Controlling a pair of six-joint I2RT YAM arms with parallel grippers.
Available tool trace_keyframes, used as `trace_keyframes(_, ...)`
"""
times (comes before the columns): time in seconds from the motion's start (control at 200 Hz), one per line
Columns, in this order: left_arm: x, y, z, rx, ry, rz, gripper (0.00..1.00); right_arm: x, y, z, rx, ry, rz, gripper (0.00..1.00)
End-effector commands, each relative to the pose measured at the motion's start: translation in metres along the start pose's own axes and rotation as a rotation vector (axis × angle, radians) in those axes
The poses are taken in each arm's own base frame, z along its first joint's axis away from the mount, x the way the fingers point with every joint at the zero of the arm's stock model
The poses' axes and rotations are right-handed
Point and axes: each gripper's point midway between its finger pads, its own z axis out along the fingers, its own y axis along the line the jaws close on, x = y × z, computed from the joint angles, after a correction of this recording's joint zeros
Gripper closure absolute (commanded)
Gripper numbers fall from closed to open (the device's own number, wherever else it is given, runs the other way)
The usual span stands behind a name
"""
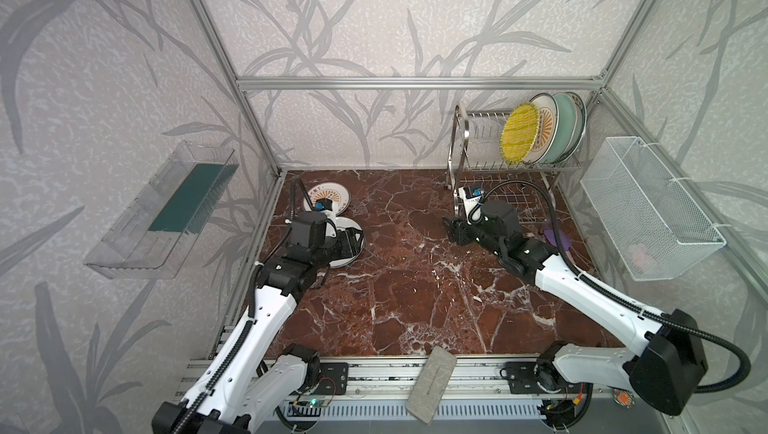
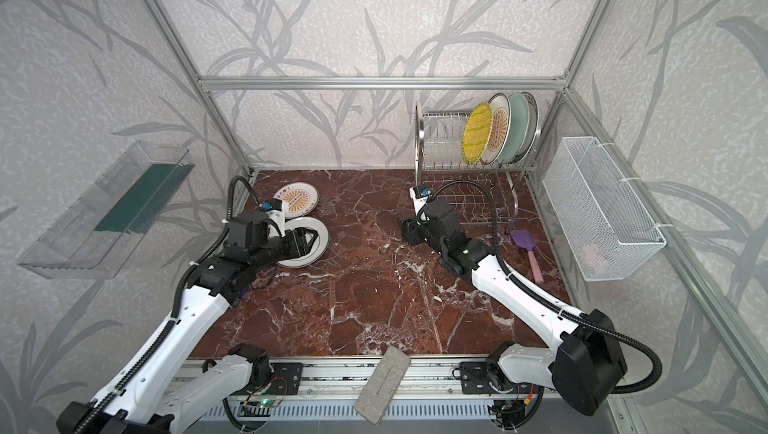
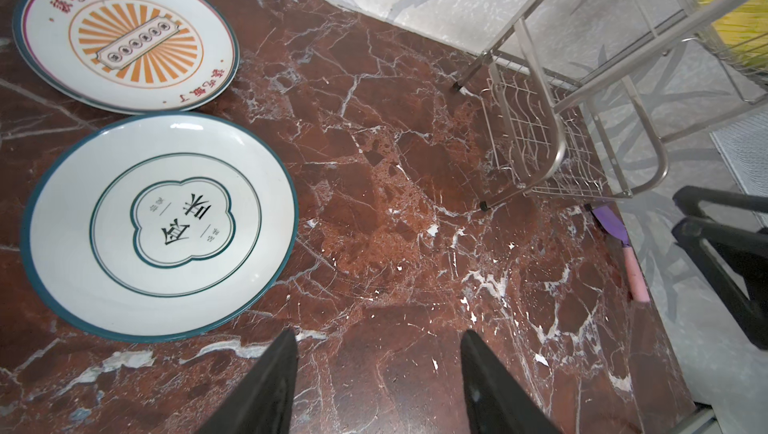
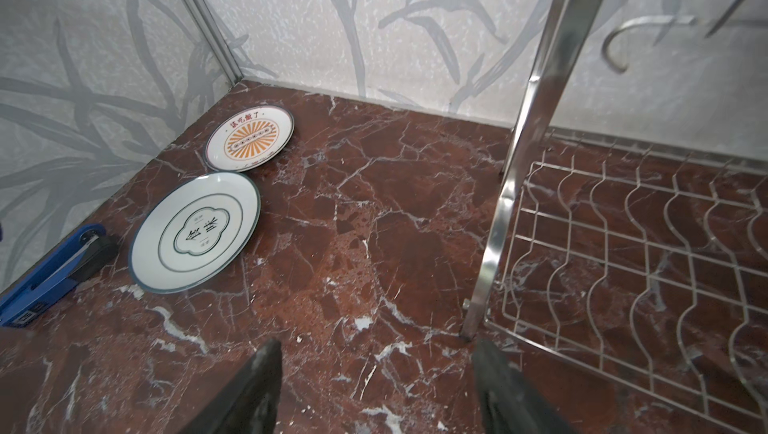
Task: Load the plates into the dish rack
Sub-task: 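Withdraw the right gripper from the rack while the left gripper moves toward the white plate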
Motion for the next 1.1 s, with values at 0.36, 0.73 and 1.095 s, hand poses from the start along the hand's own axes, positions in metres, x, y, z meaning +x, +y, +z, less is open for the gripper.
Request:
trace_keyframes(0.36, 0.016, 0.093, 0.010, -0.311, -0.164, -0.280, 0.39, 0.049, 0.013, 0.012, -0.096, 0.063, 0.139, 0.28)
trace_keyframes(0.73, 0.032, 0.128, 0.021, -0.324, -0.190, -0.462, 0.41, 0.068, 0.008, 0.013, -0.084, 0.104, 0.150, 0.28)
trace_keyframes(1.095, 0.049, 0.150, 0.038, -0.306, -0.164, -0.562, 0.43, 0.075, 0.004, 0.013, -0.061, 0.120, 0.156, 0.28)
